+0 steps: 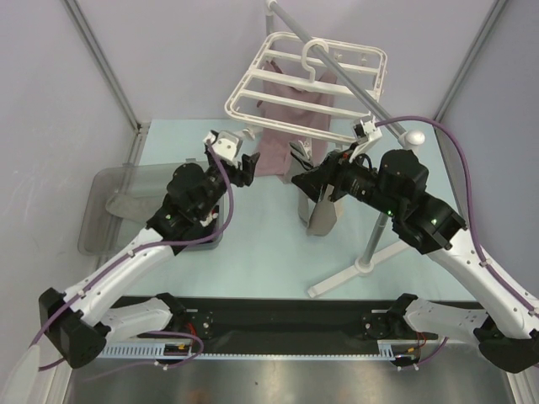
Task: Clip the socks to the hanger
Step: Open the clamp at the hanger.
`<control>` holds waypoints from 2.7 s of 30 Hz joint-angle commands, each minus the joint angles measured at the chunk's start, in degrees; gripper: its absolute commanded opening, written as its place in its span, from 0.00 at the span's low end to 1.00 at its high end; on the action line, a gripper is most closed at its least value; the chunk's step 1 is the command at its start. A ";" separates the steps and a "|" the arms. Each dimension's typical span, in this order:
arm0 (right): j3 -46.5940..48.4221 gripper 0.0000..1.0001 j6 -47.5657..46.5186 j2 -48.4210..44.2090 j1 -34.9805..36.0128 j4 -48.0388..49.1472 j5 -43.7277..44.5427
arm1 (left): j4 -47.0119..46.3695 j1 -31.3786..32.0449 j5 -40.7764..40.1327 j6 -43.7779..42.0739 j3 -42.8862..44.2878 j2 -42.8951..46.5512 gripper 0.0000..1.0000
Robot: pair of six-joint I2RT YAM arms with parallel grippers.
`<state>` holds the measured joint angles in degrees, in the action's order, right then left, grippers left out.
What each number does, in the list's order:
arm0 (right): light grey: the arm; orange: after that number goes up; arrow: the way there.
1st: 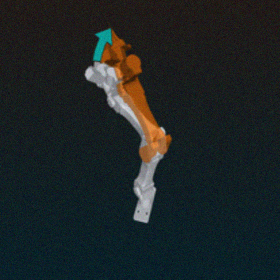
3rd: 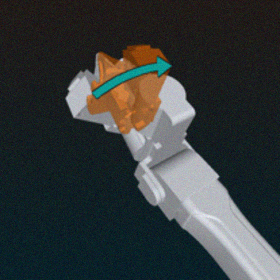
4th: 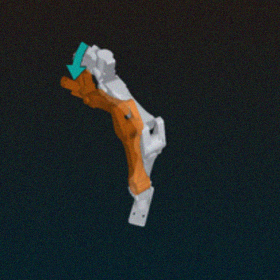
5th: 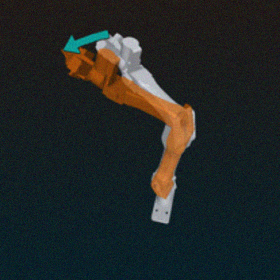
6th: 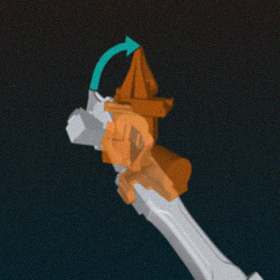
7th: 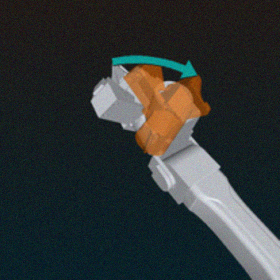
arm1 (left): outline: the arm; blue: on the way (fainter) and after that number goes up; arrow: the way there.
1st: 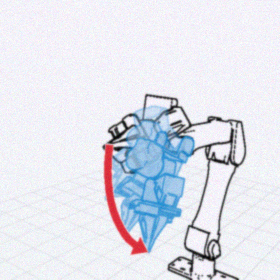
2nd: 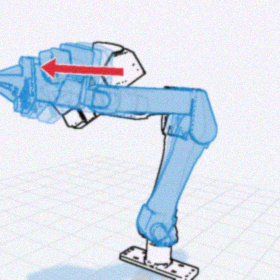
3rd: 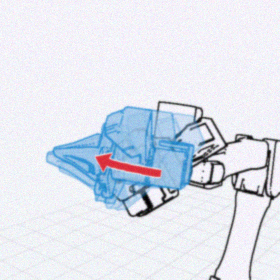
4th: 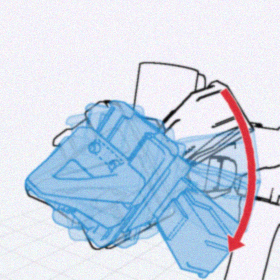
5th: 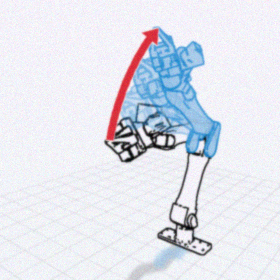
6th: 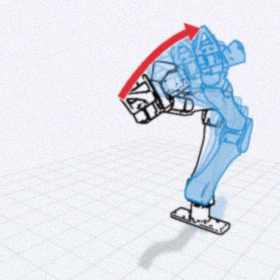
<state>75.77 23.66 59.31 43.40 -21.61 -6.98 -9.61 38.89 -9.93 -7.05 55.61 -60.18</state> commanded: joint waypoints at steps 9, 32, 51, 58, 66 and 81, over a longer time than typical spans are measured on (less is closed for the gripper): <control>0.61 0.68 -0.37 -1.65 -0.15 1.21 -0.84 | -7.88 -1.98 0.80 -4.29 3.89 -4.24 0.59; 3.95 0.65 0.77 0.89 1.25 1.22 -2.16 | -10.17 -5.93 9.41 2.04 3.71 -4.42 0.29; 16.60 0.57 3.23 13.02 3.27 1.92 -2.86 | 3.01 -6.29 18.45 17.59 7.75 -1.34 0.00; 21.00 0.59 3.76 18.12 3.54 2.09 -1.02 | 7.41 -6.29 22.23 22.42 9.77 -0.81 0.00; 23.28 0.59 2.80 21.11 4.33 1.04 4.16 | 10.84 -6.20 24.61 24.01 10.92 -0.02 0.00; 23.81 0.49 -0.63 24.10 6.88 -0.46 12.43 | 12.24 -6.20 25.40 24.19 13.38 -1.43 0.00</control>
<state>98.72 24.29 83.18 49.76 -22.48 2.31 3.16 33.06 14.24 16.19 66.39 -61.73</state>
